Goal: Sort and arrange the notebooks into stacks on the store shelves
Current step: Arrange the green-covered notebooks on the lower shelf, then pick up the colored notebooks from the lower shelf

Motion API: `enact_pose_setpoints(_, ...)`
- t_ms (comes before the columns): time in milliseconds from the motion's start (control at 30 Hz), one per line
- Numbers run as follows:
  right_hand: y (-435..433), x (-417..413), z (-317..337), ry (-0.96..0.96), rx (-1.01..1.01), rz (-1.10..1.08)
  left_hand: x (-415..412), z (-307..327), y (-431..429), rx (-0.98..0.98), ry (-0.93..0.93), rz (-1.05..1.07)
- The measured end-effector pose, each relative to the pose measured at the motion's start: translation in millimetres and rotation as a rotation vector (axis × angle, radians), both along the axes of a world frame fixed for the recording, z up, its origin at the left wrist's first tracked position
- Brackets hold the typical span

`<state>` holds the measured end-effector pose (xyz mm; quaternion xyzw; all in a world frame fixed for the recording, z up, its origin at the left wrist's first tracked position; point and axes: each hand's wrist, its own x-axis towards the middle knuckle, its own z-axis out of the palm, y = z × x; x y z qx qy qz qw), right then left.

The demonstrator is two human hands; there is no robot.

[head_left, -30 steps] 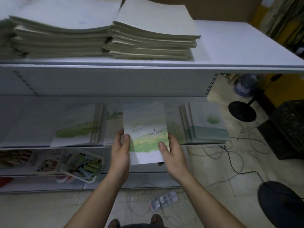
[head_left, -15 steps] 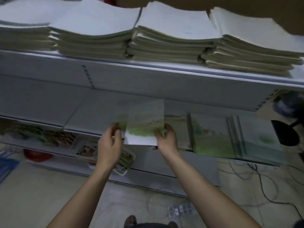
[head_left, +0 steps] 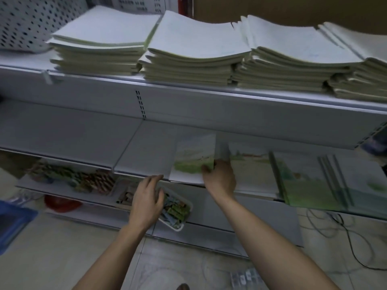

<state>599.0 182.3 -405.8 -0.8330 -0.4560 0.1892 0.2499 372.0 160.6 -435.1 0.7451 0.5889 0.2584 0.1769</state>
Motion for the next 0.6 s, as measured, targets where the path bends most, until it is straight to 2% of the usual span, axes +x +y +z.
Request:
enact_pose_setpoints(100, -4, -2, -1, -0.03, -0.005, 0.005, -3, 6, 10, 0.022, 0.006, -0.027)
enact_pose_setpoints(200, -13, -2, 0, -0.094, 0.072, 0.097, -11, 16, 18, 0.029, 0.035, -0.037)
enact_pose_setpoints(333, -16, -9, 19, -0.31, 0.248, 0.396, -40, 33, 23, 0.023, 0.121, -0.026)
enact_pose_setpoints(400, -10, -21, 30, -0.359, 0.327, 0.535, -65, 41, 18, 0.019, 0.166, 0.037)
enact_pose_setpoints(500, 7, -56, 43, -0.353, 0.331, 0.752, -115, 51, 8, 0.034, 0.206, 0.171)
enact_pose_setpoints(600, 27, -103, 50, -0.344, 0.253, 0.928, -173, 58, 1, 0.002, 0.251, 0.316)
